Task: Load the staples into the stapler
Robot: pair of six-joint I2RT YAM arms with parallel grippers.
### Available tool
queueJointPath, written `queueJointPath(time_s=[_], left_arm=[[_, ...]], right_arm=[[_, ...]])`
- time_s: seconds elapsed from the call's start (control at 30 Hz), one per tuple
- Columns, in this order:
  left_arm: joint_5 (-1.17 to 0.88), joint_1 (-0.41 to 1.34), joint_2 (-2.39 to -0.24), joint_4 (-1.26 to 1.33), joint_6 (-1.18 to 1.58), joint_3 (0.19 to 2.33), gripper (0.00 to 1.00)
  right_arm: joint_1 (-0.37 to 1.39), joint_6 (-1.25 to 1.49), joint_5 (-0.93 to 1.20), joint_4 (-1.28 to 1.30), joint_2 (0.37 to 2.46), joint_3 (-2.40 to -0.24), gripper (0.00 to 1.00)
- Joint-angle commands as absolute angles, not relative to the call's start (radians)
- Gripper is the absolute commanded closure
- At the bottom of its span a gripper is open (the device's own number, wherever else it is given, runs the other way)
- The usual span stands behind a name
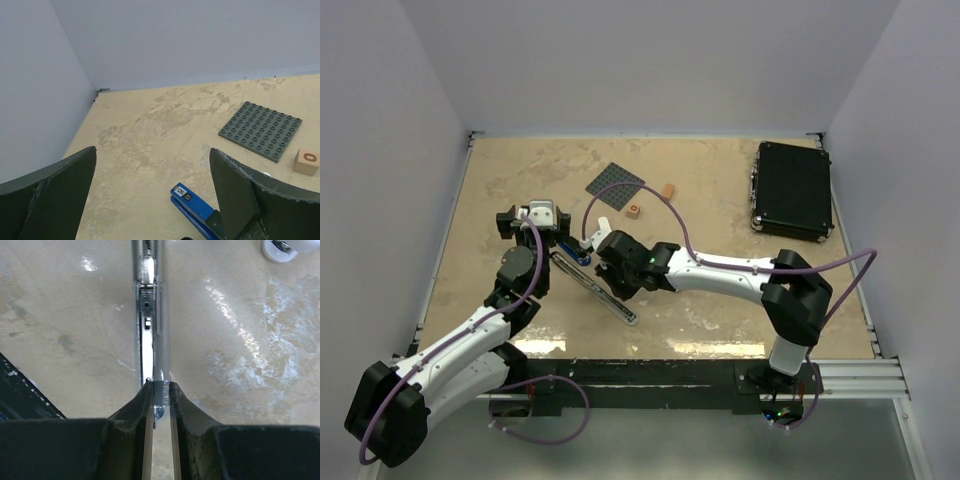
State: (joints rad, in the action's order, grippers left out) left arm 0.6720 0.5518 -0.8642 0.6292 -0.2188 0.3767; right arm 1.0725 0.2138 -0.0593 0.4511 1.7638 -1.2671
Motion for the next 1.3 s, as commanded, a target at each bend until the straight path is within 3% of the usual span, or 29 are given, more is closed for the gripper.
queueJointPath(time_s=[0.0,1.27], left_arm=[[0.686,0.546,-0.850,0.678,-0.201,0.391,0.00],[0.637,0.546,-0.848,0.667,-0.189,0.390,0.00]], right_arm=[[1.109,0.219,-0.063,0.382,1.747,-1.270,0.88],[1.138,0.224,-0.117,0.359,1.819,-1.246,0.89]])
